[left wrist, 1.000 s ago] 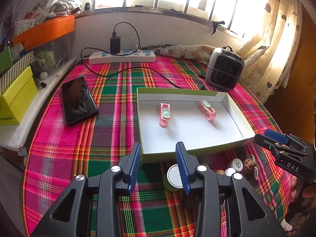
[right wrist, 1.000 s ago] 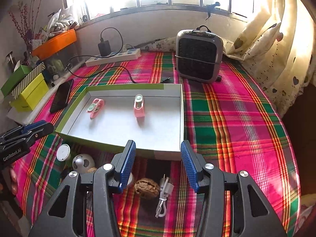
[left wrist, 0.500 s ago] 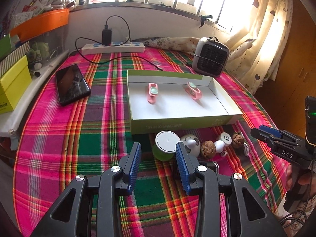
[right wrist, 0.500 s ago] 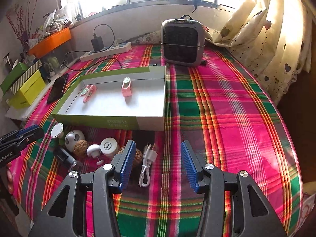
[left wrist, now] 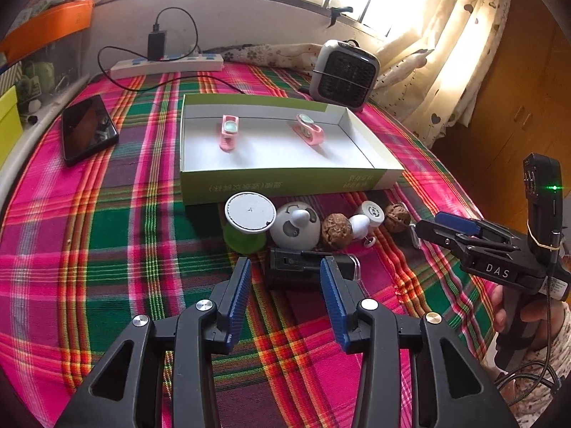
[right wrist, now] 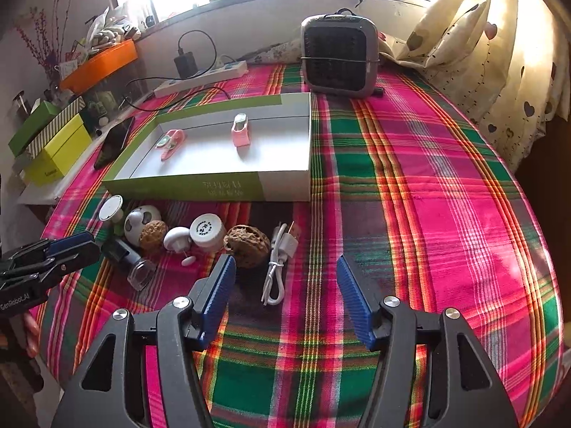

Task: Organize objects
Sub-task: 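Close the right tool on the white USB cable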

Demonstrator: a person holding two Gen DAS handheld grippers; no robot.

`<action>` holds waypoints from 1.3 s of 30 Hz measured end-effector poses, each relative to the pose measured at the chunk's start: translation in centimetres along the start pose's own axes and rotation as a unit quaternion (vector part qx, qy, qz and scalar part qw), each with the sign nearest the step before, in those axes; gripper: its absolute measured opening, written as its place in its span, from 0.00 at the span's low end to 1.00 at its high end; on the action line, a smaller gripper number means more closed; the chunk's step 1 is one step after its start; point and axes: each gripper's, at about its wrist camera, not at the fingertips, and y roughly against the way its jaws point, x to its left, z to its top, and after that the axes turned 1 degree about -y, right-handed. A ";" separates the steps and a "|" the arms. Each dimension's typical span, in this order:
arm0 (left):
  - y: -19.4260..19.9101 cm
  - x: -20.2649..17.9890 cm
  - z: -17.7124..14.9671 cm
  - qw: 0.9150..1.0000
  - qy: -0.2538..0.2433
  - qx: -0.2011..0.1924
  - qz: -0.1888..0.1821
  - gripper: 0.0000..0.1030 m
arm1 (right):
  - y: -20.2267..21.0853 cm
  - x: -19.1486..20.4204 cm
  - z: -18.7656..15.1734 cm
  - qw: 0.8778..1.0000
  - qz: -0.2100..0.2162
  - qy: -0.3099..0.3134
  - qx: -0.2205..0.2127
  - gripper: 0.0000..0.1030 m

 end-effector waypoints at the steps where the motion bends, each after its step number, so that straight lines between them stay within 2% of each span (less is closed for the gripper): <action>1: -0.1 -0.1 0.0 1.000 0.000 0.000 -0.002 0.37 | -0.2 0.0 -0.1 1.000 0.000 0.001 0.002 0.58; 4: -0.6 -0.4 -0.2 1.000 -0.003 0.009 -0.013 0.37 | -0.7 0.1 -0.4 1.000 -0.001 0.003 0.011 0.58; 15: -0.7 -2.7 -1.0 0.998 -0.038 0.028 -0.049 0.37 | -1.2 -1.5 -1.0 0.998 -0.050 0.000 0.027 0.58; 20: -0.5 -4.5 -1.9 0.995 -0.077 0.035 -0.062 0.37 | -1.1 -1.7 -0.9 0.998 -0.063 0.004 0.029 0.58; 22: -0.1 -4.8 -1.9 0.994 -0.093 0.027 -0.054 0.37 | -1.1 -1.5 -1.0 0.998 -0.056 0.007 0.029 0.58; 27: 0.1 -4.2 -1.0 0.995 -0.090 0.017 -0.050 0.38 | -1.3 -1.1 -0.9 0.999 -0.038 0.018 0.027 0.58; 39: -1.9 -4.8 0.0 0.992 -0.112 0.029 -0.046 0.42 | -2.3 -0.5 0.0 0.998 -0.027 0.055 0.019 0.58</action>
